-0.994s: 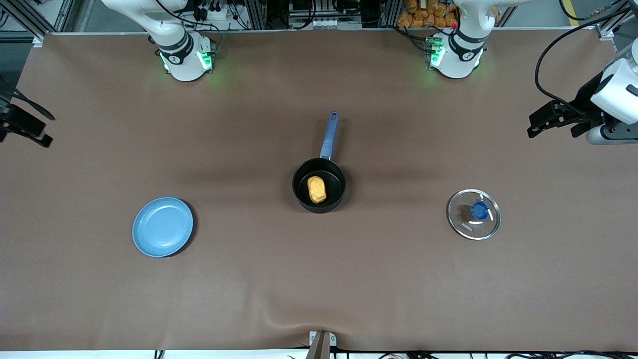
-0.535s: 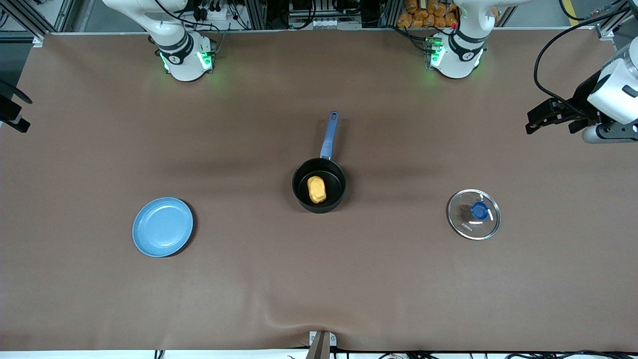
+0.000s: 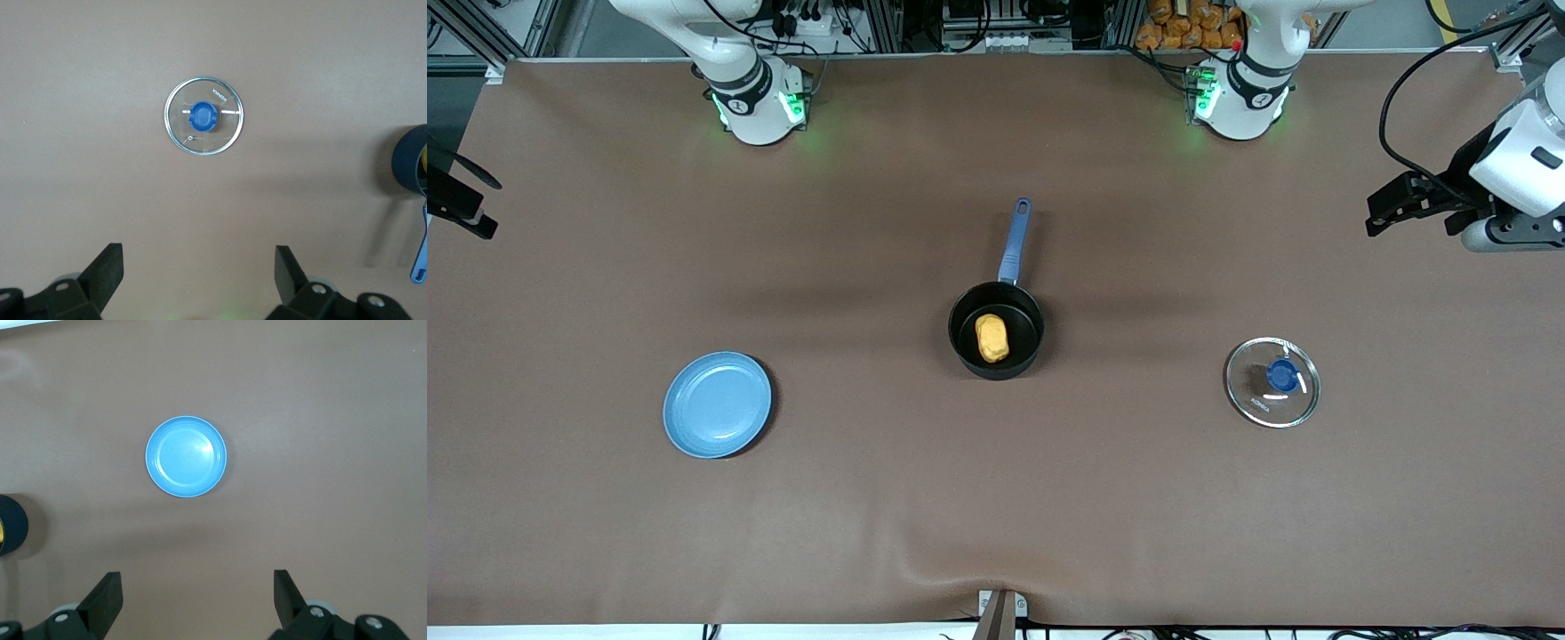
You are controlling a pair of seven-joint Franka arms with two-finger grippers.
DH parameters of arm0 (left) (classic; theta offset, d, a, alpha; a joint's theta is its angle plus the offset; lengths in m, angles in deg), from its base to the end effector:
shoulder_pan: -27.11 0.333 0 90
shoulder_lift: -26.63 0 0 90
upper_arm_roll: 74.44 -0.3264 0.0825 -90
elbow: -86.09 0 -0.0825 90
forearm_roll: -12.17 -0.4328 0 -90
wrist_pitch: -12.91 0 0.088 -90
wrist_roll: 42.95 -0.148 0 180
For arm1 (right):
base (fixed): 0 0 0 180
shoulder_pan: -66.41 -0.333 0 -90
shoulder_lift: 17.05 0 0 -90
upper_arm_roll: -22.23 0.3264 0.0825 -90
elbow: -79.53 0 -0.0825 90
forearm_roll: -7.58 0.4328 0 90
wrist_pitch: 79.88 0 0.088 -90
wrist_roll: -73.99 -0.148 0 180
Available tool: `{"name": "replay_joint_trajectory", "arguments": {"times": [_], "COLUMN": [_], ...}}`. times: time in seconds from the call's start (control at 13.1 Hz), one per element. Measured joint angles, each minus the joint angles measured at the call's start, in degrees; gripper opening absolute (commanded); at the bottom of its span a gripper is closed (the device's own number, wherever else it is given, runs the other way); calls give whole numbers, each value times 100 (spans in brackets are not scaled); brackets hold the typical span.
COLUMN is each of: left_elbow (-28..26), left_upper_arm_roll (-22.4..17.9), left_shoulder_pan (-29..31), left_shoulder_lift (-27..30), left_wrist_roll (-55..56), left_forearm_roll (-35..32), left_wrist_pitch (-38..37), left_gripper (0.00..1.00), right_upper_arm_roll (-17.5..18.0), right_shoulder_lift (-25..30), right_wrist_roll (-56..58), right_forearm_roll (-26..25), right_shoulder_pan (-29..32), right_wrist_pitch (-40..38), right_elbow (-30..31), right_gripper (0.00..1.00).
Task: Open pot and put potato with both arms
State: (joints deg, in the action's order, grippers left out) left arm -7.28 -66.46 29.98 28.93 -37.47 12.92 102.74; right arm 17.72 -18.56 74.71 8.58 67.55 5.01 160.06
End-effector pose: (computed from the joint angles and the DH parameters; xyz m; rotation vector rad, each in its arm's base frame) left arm 0.5858 -0.0557 0.5868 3.1359 0.0106 -0.0355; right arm 0.6009 -0.0560 0.6554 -3.1254 0.1313 -0.0791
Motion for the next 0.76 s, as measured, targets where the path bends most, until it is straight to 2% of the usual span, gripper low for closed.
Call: {"name": "replay_joint_trajectory", "arguments": {"times": [0.76], "left_elbow": [126], "left_upper_arm_roll": [-4], "left_shoulder_pan": [2], "left_shoulder_lift": [26], "left_wrist_roll": [-71], "left_forearm_roll": [-1], "left_wrist_pitch": [-5], "left_gripper": [100], "right_upper_arm_roll": [13], "right_shoulder_lift": [-24], "right_wrist_roll": [0], "right_forearm_roll": [0], "right_shoulder_pan": [-41], "right_wrist_pitch": [2], "right_elbow": [20], "right_gripper": [100]}}
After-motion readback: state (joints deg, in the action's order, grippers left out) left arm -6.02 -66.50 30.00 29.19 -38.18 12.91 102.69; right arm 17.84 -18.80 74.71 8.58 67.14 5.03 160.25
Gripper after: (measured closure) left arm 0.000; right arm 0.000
